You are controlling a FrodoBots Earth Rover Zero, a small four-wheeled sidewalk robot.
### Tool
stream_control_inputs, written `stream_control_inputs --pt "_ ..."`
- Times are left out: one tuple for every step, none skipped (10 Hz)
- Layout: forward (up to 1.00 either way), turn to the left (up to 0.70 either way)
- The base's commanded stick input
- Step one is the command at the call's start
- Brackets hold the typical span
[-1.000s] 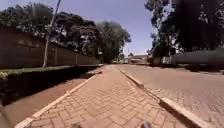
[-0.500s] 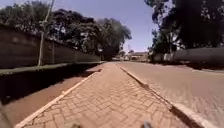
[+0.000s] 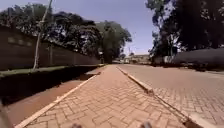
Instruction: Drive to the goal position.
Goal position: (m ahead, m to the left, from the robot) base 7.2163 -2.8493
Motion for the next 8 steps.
stream_control_inputs --pt "0.7 0.0" --pt "0.7 0.0" --pt "0.7 0.0" --pt "0.7 0.0" --pt "0.7 0.0" --pt "0.7 0.0" --pt "0.7 0.0" --pt "0.7 0.0"
